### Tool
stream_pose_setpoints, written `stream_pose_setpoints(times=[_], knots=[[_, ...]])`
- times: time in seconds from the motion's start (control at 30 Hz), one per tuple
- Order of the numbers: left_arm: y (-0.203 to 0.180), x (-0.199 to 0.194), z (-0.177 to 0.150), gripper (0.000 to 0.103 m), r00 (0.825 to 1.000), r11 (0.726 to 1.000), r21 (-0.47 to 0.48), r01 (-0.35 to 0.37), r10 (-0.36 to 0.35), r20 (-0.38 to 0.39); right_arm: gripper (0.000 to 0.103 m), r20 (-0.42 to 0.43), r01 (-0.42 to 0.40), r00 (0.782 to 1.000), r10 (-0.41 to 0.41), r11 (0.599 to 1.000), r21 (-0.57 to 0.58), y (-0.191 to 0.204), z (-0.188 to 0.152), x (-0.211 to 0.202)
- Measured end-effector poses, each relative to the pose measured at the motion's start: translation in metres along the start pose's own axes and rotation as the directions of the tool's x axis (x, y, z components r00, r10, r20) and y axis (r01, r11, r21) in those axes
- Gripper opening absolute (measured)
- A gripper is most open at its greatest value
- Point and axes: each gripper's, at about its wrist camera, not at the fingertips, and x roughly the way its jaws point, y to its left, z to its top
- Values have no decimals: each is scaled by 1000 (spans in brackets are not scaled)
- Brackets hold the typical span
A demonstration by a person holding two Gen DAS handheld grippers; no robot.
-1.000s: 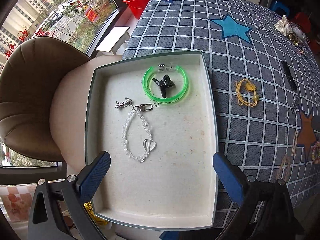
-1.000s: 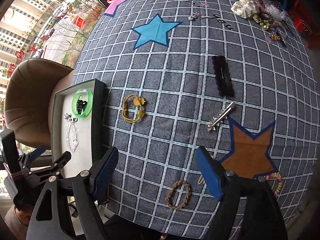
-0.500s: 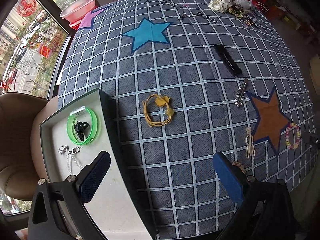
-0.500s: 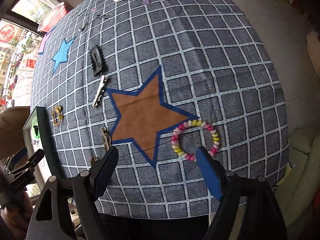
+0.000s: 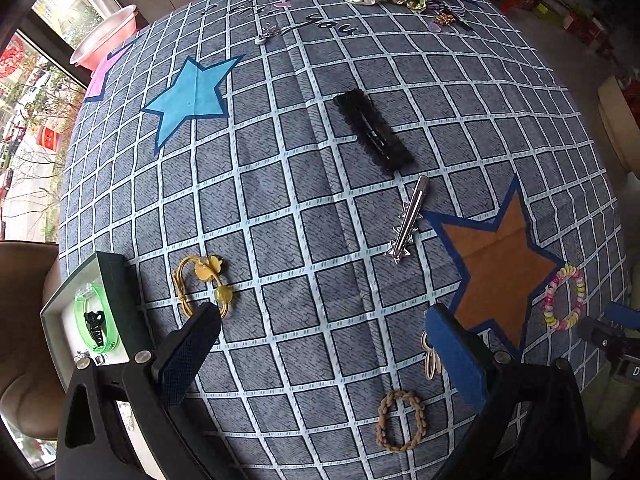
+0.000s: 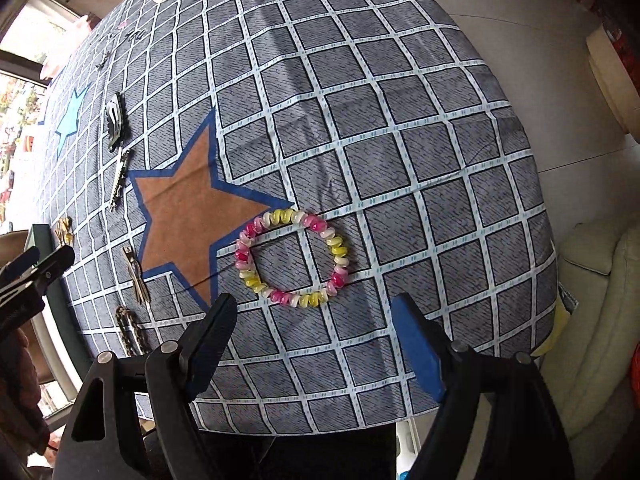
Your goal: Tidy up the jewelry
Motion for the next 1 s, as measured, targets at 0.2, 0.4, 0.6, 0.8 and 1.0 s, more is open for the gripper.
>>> stream_pose_setpoints(times=[0.2, 0.4, 0.6, 0.8, 1.0], knots=[[-20, 19, 19, 103, 1000, 999, 35, -24, 25, -16, 82, -17, 26, 1000, -26, 1000, -14, -14, 6, 18], [-32, 32, 27, 103, 999, 997, 64, -44, 45, -5, 82, -26, 26, 999, -27, 999, -33, -26, 12, 31], [-42, 40, 35, 103, 1000, 994, 105, -28, 29, -2, 82, -11, 47, 999, -48, 997, -68, -21, 19, 40], [-43, 44, 38, 89, 1000, 994, 105, 4, -2, -19, 77, 15, 124, 992, -123, 985, -116, 10, 19, 53], [-58, 37, 43, 54, 998, 989, 135, 67, -65, -25, 56, 41, 134, 991, -129, 980, -149, 26, 16, 54]])
